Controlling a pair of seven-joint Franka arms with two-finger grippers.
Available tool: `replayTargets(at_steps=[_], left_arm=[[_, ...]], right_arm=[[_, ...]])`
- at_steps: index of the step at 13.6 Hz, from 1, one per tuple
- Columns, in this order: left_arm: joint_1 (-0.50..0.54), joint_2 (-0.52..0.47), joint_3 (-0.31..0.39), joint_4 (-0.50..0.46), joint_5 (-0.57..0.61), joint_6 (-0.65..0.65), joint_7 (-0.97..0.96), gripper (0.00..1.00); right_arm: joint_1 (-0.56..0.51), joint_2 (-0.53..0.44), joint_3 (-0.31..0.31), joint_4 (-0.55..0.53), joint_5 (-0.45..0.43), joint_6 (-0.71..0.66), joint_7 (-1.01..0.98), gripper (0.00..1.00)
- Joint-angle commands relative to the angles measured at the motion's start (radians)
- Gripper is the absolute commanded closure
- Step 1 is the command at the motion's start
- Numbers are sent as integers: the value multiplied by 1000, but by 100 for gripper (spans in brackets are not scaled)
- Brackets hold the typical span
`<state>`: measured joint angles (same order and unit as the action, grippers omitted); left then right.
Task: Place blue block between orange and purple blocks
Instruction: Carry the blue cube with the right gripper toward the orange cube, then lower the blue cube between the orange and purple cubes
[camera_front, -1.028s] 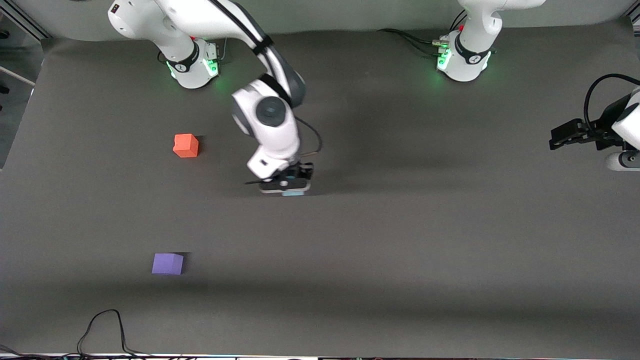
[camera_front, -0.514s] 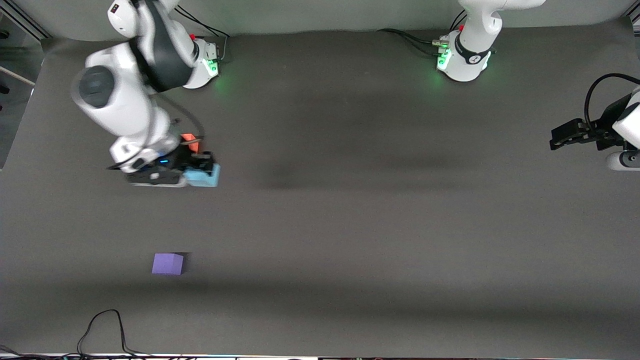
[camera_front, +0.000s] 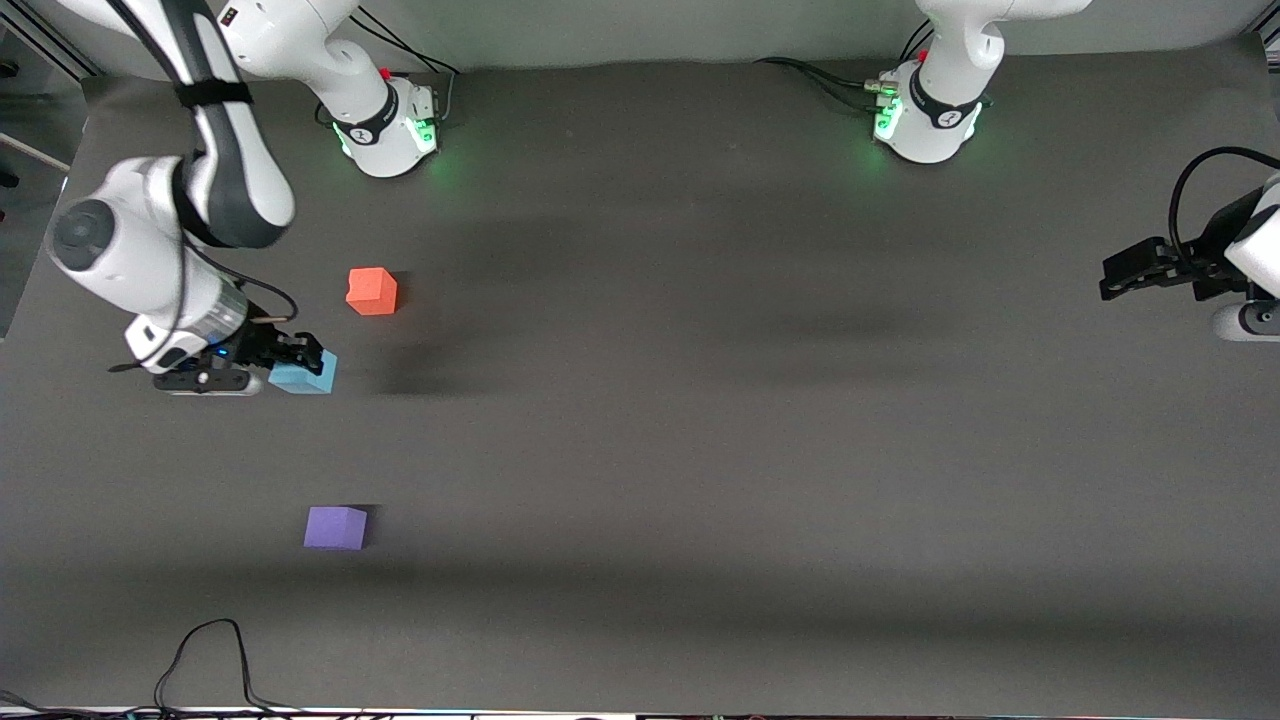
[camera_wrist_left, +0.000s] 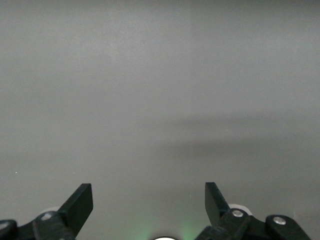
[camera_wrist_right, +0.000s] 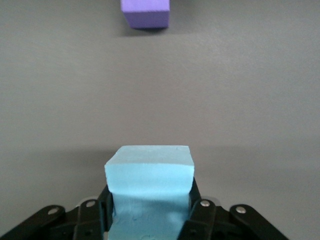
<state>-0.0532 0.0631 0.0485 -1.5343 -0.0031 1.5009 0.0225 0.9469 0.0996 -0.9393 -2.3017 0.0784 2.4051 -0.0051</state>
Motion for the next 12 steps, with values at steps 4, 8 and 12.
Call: replayTargets(at_steps=[4, 8, 12], left_arm=[[-13, -19, 7, -9, 11, 2, 11, 0], [-13, -19, 7, -9, 11, 2, 11, 0], [-11, -17, 7, -7, 11, 4, 11, 0]], right_arm=[[18, 311, 5, 15, 522, 97, -448, 58], [26, 379, 8, 21, 633, 98, -527, 58], [26, 399, 25, 22, 673, 98, -523, 55]])
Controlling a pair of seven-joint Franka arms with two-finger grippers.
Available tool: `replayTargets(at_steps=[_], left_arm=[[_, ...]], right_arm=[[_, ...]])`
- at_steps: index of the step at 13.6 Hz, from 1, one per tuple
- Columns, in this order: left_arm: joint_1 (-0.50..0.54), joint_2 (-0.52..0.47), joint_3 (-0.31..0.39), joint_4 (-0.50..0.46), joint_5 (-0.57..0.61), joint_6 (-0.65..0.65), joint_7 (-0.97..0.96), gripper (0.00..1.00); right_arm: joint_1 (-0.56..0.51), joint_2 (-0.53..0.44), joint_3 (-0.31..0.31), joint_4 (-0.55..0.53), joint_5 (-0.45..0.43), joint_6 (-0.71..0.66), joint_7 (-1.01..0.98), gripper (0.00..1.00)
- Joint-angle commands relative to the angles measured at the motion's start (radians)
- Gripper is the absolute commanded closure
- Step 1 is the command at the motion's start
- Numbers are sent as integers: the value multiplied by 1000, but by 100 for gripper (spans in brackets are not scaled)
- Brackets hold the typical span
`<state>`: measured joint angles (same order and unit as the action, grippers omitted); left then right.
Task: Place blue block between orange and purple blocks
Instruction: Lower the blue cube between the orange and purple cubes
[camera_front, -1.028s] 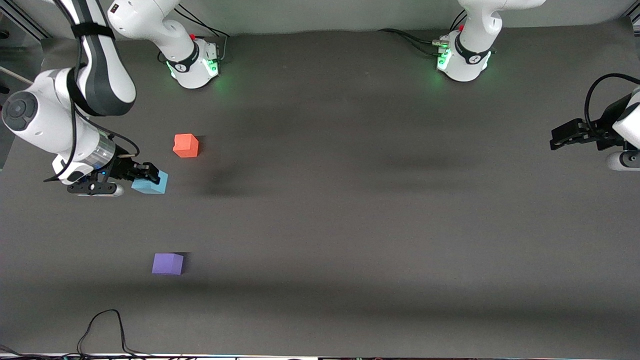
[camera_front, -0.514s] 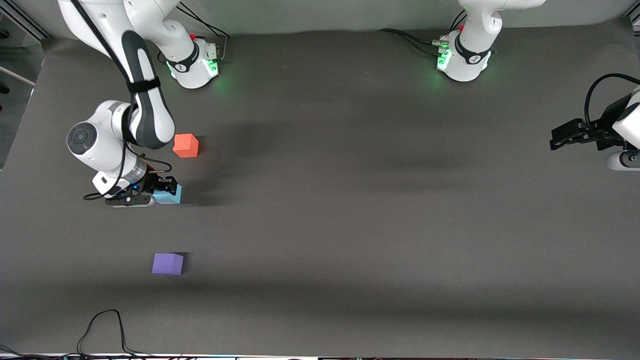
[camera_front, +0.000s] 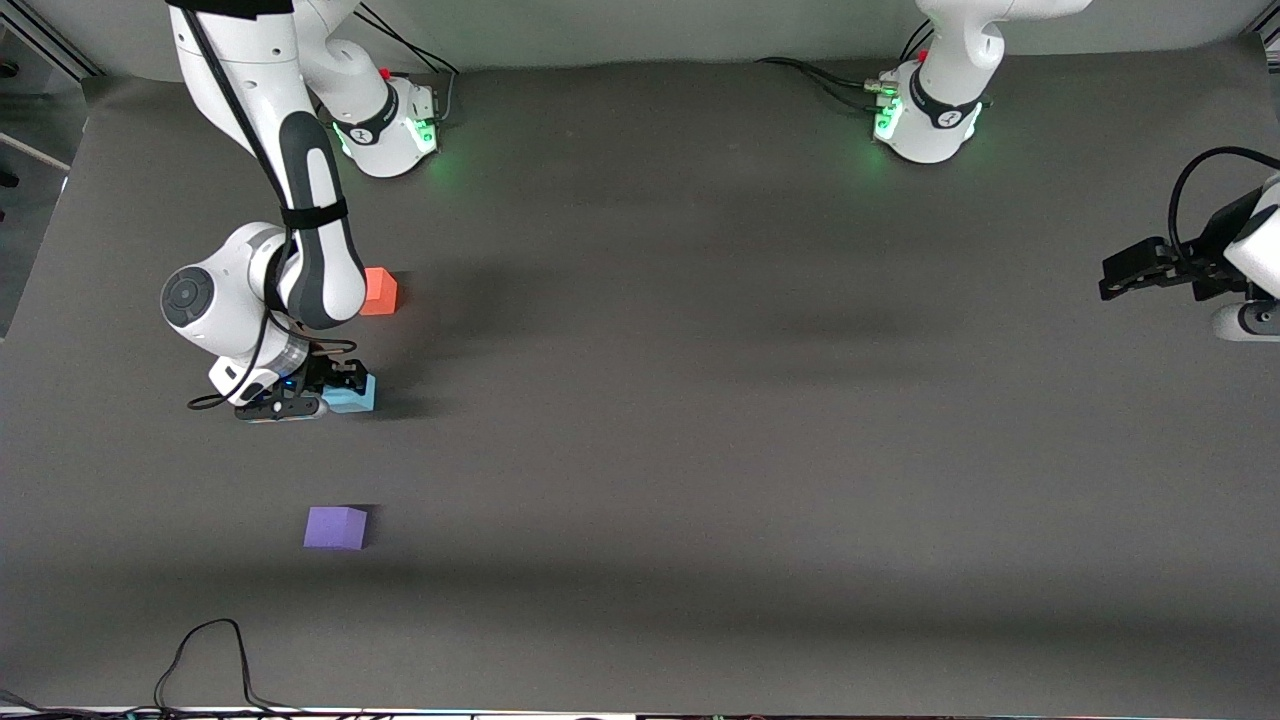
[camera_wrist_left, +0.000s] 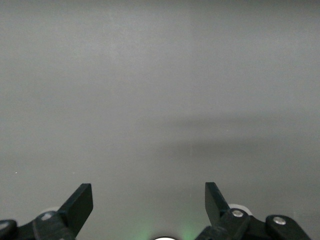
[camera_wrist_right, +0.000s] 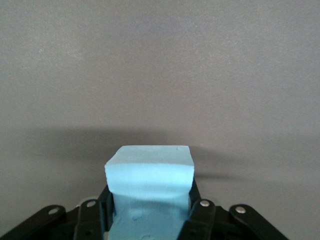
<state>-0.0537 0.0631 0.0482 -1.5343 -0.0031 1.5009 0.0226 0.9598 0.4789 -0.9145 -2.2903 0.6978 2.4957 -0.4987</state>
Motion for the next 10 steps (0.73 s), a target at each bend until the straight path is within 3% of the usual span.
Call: replayTargets(at_steps=[1, 2, 4, 8, 10], left_arm=[[-11, -17, 7, -9, 11, 5, 11, 0], [-11, -17, 9, -9, 11, 5, 11, 0], [-11, -17, 7, -9, 11, 5, 10, 0], [-11, -17, 7, -9, 12, 5, 10, 0], [-11, -17, 9, -9, 12, 7, 10, 0]], right_arm=[[13, 24, 8, 11, 55, 8, -28, 54], [13, 24, 8, 12, 55, 8, -23, 48], [11, 27, 8, 17, 57, 6, -20, 0], [16, -8, -1, 31, 75, -14, -11, 0], [17, -48, -42, 52, 46, -79, -8, 0]])
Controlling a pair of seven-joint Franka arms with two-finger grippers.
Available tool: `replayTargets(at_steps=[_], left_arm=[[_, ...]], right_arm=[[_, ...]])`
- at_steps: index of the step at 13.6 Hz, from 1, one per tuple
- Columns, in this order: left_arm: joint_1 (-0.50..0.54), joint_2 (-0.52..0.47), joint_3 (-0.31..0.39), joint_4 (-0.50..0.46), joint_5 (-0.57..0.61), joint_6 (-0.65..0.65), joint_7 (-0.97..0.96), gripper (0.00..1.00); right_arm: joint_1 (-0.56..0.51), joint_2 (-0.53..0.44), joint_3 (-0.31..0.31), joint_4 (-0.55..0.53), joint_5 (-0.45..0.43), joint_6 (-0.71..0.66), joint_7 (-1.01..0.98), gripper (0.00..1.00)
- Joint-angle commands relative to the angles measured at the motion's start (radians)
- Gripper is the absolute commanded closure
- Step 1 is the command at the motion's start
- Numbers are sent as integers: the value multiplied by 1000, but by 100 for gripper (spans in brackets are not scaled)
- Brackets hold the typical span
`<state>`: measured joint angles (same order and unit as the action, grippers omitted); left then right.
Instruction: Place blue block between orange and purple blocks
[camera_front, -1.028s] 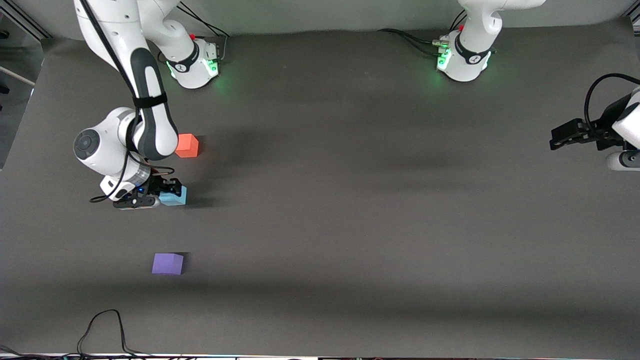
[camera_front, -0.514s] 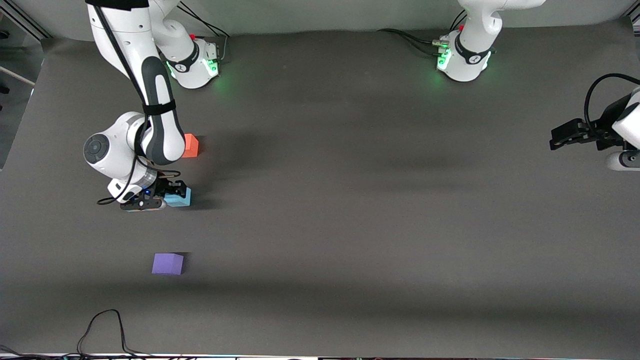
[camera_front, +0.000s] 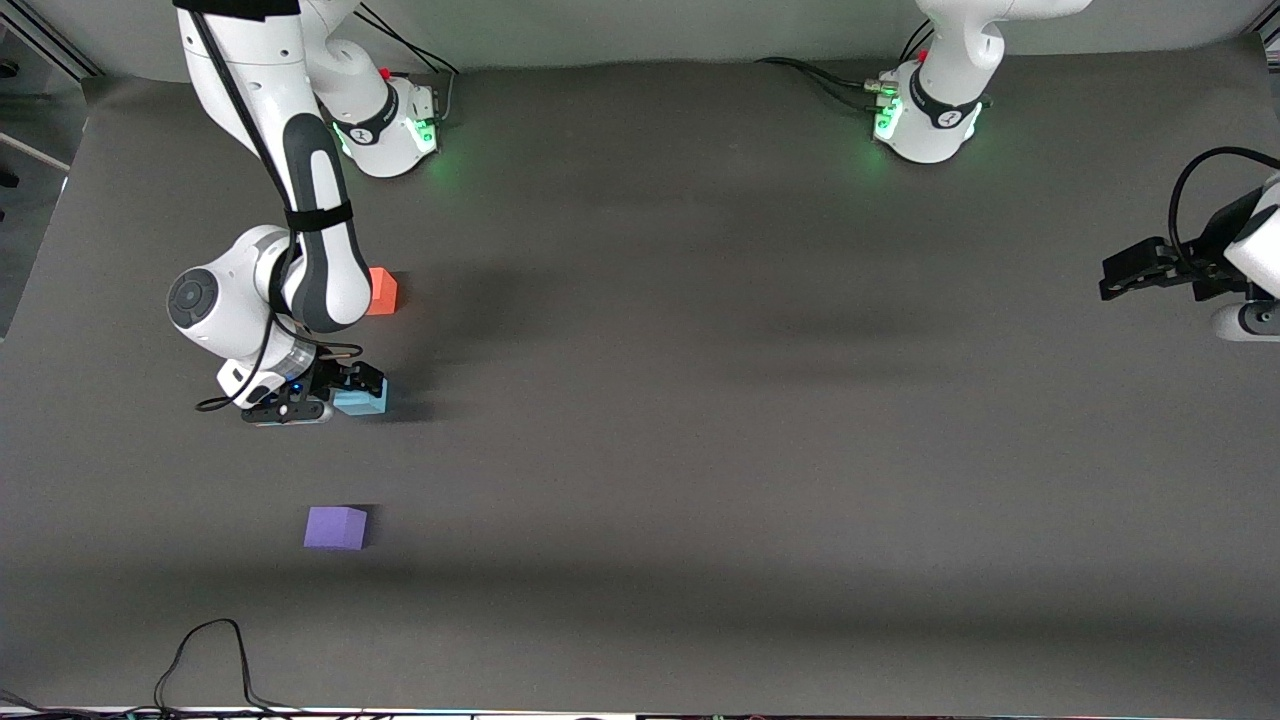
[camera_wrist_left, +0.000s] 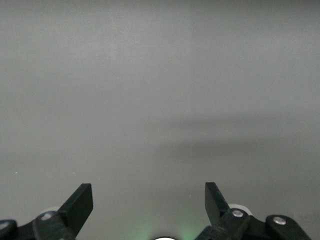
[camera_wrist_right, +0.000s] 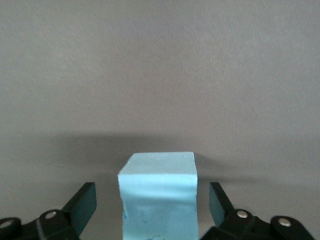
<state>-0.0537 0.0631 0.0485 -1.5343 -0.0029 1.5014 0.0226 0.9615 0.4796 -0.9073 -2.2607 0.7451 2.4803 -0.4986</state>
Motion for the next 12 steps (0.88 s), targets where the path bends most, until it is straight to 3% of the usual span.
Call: replayTargets(at_steps=[1, 4, 8, 12], left_arm=[[-11, -17, 8, -7, 12, 6, 10, 0], [-11, -16, 8, -9, 12, 8, 10, 0], [-11, -17, 7, -9, 12, 6, 10, 0], [-11, -17, 8, -9, 12, 6, 10, 0]], right_arm=[[19, -58, -83, 67, -50, -128, 8, 0], [42, -65, -185, 319, -234, -462, 182, 0], [86, -76, -286, 612, -291, -794, 276, 0], [108, -90, -306, 791, -291, -955, 331, 0]])
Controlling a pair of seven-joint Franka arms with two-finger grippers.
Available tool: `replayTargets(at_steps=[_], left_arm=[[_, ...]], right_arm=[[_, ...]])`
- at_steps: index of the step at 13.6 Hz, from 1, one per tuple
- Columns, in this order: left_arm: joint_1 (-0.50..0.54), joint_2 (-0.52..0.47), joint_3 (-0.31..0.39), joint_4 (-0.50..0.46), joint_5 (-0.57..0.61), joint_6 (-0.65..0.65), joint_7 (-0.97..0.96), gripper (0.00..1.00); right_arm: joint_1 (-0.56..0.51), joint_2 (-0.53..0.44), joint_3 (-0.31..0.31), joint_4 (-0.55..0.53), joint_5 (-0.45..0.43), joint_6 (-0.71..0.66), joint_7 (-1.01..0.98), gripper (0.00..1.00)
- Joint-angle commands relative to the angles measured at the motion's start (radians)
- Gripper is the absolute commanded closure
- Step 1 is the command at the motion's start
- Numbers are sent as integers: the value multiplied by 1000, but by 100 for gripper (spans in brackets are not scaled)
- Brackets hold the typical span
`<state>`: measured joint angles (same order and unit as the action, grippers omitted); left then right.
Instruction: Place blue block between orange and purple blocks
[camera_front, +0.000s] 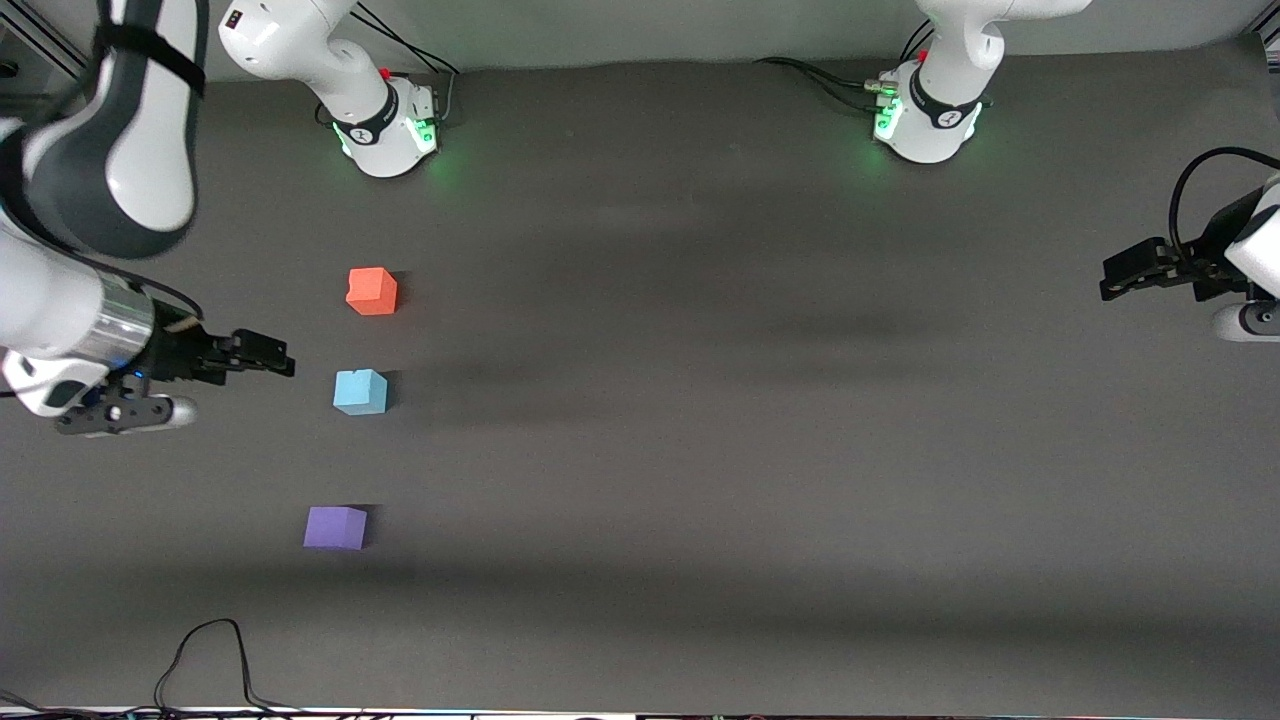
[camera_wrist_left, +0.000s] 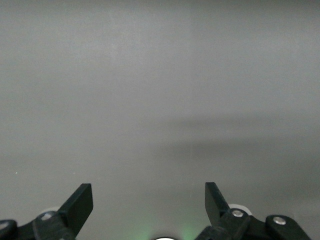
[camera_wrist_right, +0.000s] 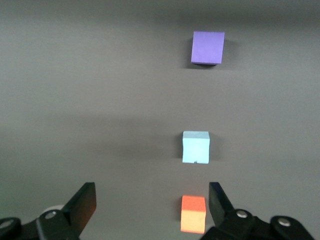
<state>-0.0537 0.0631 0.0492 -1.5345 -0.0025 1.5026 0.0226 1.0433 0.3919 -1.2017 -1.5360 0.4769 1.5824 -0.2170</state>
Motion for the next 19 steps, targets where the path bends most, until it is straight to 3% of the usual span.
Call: replayTargets(at_steps=[1, 3, 4, 6, 8, 10, 12, 13, 16, 19], left_arm=[[-11, -16, 8, -9, 12, 7, 10, 0], [-11, -17, 8, -9, 12, 7, 10, 0], [-12, -16, 8, -9, 12, 7, 10, 0], [-11, -16, 8, -9, 12, 7, 10, 0], [-11, -17, 8, -9, 12, 7, 10, 0], [-11, -16, 8, -9, 12, 7, 10, 0], [-11, -16, 6, -9, 12, 7, 10, 0], [-11, -16, 8, -9, 12, 7, 10, 0], [-11, -16, 8, -9, 12, 7, 10, 0], [-11, -16, 8, -9, 12, 7, 10, 0]], right_arm=[[55, -8, -18, 76, -27, -59, 57, 0], [81, -33, -10, 103, -65, -79, 97, 0], [28, -39, 34, 176, -75, -154, 126, 0], [-98, -45, 169, 270, -92, -225, 137, 0], [-182, -94, 261, 257, -113, -225, 137, 0], [-326, -135, 470, 251, -209, -217, 159, 0], [-499, -227, 704, 171, -282, -174, 194, 0], [-555, -278, 779, 104, -320, -129, 194, 0], [-670, -396, 893, -91, -366, 5, 193, 0], [-839, -435, 1057, -142, -434, 48, 192, 0]])
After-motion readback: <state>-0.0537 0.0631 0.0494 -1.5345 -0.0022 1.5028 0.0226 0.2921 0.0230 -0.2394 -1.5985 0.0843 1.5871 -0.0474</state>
